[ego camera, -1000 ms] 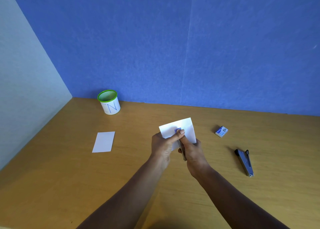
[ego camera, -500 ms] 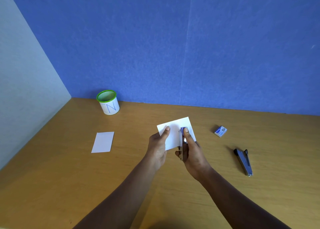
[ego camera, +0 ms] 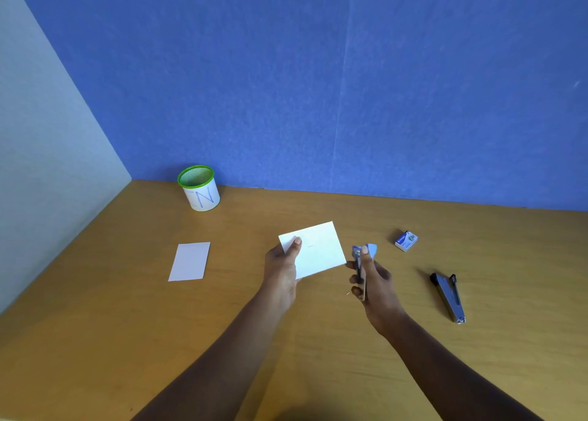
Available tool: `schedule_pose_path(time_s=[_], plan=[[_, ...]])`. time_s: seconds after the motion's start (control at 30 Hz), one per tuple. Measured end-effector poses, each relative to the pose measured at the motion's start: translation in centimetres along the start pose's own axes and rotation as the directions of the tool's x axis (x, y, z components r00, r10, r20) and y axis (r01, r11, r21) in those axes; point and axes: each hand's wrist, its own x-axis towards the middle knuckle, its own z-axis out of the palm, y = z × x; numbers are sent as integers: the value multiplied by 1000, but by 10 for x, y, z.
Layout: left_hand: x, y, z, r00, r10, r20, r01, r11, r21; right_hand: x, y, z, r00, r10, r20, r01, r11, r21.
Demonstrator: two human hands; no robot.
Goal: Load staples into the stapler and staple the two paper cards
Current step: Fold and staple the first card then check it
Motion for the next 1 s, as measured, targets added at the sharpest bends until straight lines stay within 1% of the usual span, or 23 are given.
schedule_pose_path(time_s=[0.1, 0.17, 0.23, 0.3, 0.37, 0.47, 0.57, 0.63, 0.83, 1.0], plan=[[0, -3, 0, 1000, -8, 0, 8, 1000, 22, 12, 6, -19, 990, -22, -136, 8, 995, -101], [1, -5, 1, 1000, -10, 20, 9, 999, 39, 23, 12, -32, 978, -64, -199, 14, 969, -245], [2, -7, 1, 999, -16, 42, 13, 997, 74, 32, 19, -45, 962, -131, -241, 7, 891, -454], [3, -10, 1, 998, -23, 53, 18, 994, 104, 37, 22, -54, 947, -199, -252, 5, 794, -608], [3, -12, 2, 998, -26, 61, 18, 992, 125, 39, 23, -61, 934, -245, -261, -7, 715, -699], [3, -15, 4, 997, -29, 65, 19, 987, 158, 41, 25, -68, 911, -271, -311, -109, 570, -814], [4, -17, 5, 998, -29, 61, 17, 983, 185, 43, 26, -74, 908, -259, -329, -189, 448, -874], [5, -19, 6, 998, -27, 59, 15, 979, 202, 45, 26, -76, 911, -250, -329, -208, 411, -888], [8, -21, 7, 997, -34, 66, 17, 969, 247, 47, 26, -78, 919, -225, -323, -214, 401, -890], [9, -16, 6, 998, -23, 56, 9, 971, 237, 45, 23, -77, 913, -218, -346, -238, 405, -883]])
